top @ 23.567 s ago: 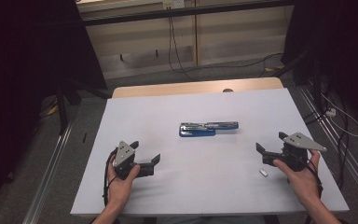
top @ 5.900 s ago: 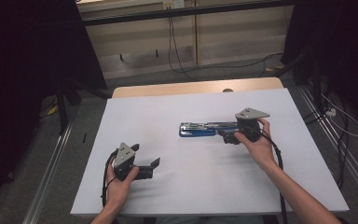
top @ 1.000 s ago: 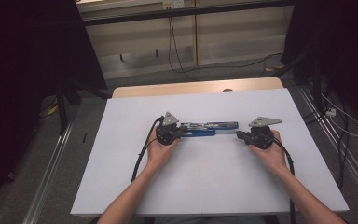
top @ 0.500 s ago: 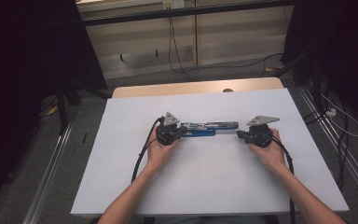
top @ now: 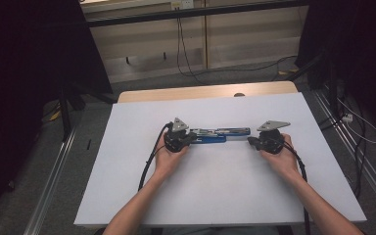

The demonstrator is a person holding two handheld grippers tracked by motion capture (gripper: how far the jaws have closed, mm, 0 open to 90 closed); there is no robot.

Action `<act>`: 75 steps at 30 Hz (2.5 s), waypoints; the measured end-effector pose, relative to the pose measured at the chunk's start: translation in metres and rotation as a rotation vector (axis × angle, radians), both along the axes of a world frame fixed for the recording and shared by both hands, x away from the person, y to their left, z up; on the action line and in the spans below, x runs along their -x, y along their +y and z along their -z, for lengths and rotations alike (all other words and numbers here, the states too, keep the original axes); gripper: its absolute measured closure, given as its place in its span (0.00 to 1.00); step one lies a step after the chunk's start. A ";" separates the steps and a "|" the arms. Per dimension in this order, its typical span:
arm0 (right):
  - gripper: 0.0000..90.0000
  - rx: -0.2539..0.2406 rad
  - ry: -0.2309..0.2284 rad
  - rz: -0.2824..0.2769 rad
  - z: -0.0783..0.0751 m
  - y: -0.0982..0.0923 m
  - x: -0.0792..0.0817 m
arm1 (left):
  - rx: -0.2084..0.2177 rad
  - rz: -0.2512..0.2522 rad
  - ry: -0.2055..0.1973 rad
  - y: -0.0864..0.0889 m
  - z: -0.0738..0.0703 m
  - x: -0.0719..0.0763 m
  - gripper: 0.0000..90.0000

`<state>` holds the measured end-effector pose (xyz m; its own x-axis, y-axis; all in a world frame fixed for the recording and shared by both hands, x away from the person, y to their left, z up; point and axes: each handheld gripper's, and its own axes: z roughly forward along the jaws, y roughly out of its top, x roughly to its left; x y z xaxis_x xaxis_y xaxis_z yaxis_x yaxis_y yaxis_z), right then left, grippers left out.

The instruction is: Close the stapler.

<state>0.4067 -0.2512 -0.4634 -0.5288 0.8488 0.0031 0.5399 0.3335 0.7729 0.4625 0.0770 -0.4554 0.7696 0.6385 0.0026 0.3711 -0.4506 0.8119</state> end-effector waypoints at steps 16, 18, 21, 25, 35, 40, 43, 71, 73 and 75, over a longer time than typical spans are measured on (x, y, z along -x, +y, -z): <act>1.00 0.022 0.044 -0.017 -0.001 0.005 -0.011 | 0.001 0.005 0.004 0.000 0.000 -0.001 1.00; 1.00 0.020 0.046 -0.013 -0.001 0.006 -0.012 | 0.001 0.005 0.004 0.000 0.000 -0.001 1.00; 1.00 0.006 0.047 -0.012 -0.001 0.006 -0.013 | -0.002 0.007 0.001 0.000 0.000 -0.001 1.00; 1.00 0.005 0.045 -0.014 -0.001 0.006 -0.014 | 0.002 0.008 0.004 0.000 0.000 -0.001 1.00; 1.00 0.004 0.044 -0.013 -0.001 0.006 -0.015 | 0.012 0.006 0.003 -0.001 0.001 0.000 1.00; 1.00 0.000 0.044 -0.011 0.000 0.006 -0.015 | 0.008 0.012 -0.007 -0.002 0.001 0.000 1.00; 1.00 -0.003 0.044 -0.010 0.000 0.006 -0.015 | 0.012 0.011 -0.003 -0.002 0.001 0.000 1.00; 1.00 -0.041 0.011 0.002 -0.006 0.004 -0.014 | 0.012 0.007 -0.005 -0.002 0.001 0.001 1.00; 1.00 -0.044 0.005 0.001 -0.007 0.004 -0.013 | 0.013 0.007 -0.004 -0.002 0.002 0.001 1.00; 1.00 -0.046 -0.002 0.004 -0.008 0.004 -0.013 | 0.003 0.006 -0.014 -0.002 0.001 0.001 1.00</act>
<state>0.4200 -0.2476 -0.4558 -0.5255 0.8498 0.0413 0.5394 0.2952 0.7886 0.4615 0.0745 -0.4567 0.7734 0.6338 0.0113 0.3573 -0.4507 0.8181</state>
